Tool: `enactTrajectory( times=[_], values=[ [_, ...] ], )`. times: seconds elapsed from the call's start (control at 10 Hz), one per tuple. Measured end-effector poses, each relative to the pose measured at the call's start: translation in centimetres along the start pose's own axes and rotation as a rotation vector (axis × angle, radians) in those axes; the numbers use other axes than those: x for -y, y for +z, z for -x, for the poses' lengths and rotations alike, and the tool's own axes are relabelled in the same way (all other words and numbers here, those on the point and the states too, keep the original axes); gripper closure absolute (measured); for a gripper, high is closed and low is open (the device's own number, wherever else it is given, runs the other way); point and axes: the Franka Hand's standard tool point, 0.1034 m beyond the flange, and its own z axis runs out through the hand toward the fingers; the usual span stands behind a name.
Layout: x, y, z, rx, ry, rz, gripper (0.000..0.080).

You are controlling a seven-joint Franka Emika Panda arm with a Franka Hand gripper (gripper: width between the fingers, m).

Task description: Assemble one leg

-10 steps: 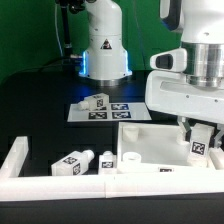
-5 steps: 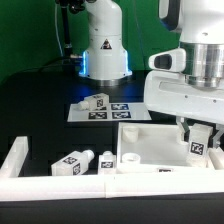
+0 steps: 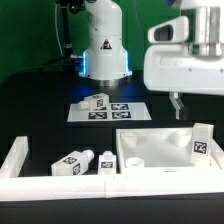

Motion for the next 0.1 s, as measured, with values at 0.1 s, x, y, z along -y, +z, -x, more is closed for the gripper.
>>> enactTrajectory(
  times=[0.1],
  values=[
    [-0.01, 0.26, 0.16, 0.001, -0.001, 0.002, 0.0152]
  ],
)
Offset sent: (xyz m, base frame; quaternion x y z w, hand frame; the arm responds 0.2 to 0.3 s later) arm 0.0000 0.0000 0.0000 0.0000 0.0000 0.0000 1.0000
